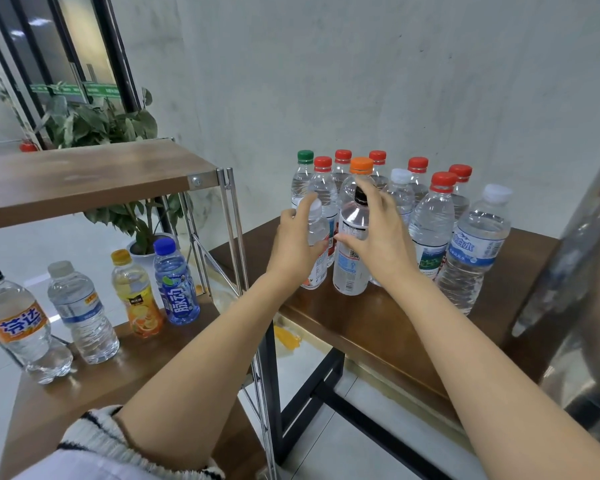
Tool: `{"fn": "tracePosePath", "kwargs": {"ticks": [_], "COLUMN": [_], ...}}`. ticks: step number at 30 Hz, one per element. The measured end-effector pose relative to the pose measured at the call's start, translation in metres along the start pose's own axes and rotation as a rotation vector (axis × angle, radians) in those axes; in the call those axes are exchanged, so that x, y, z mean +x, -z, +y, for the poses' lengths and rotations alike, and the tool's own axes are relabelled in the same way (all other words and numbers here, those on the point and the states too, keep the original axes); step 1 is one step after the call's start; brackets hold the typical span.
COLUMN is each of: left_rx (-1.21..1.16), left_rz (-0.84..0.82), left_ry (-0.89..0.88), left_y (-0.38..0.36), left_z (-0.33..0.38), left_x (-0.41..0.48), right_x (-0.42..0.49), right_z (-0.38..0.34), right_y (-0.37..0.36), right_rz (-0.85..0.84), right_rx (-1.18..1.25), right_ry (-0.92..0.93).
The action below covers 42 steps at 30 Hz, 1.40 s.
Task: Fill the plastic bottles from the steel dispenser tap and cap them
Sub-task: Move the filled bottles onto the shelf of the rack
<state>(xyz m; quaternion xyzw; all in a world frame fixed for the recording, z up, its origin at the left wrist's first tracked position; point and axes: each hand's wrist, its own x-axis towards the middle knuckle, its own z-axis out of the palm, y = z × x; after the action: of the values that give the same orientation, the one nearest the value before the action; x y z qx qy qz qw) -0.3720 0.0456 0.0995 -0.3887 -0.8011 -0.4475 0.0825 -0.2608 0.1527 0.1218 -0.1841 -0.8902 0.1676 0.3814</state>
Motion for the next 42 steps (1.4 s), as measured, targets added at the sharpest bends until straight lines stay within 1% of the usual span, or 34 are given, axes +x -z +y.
{"fn": "tracePosePath", "kwargs": {"ticks": [8, 17, 26, 30, 33, 42], "left_rx": [-0.035, 0.002, -0.012, -0.048, -0.032, 0.039], "left_rz": [-0.002, -0.019, -0.003, 0.016, 0.038, 0.117], "left_ry": [-0.092, -0.173, -0.192, -0.176, -0.152, 0.0], "left_y": [0.002, 0.018, 0.057, 0.084, 0.102, 0.165], "left_z": [0.004, 0.01, 0.018, 0.018, 0.007, -0.05], "left_x": [-0.023, -0.059, -0.116, -0.145, -0.165, -0.212], "right_x": [-0.022, -0.057, -0.094, -0.111, -0.126, -0.152], "right_z": [-0.003, -0.016, -0.05, -0.072, -0.089, -0.155], "right_y": [0.005, 0.015, 0.036, 0.039, 0.032, -0.03], "right_rz": [0.031, -0.019, -0.076, -0.159, -0.22, -0.381], "right_rx": [0.158, 0.162, 0.213, 0.224, 0.257, 0.394], "right_ry": [-0.02, -0.001, 0.085, 0.114, 0.136, 0.177]}}
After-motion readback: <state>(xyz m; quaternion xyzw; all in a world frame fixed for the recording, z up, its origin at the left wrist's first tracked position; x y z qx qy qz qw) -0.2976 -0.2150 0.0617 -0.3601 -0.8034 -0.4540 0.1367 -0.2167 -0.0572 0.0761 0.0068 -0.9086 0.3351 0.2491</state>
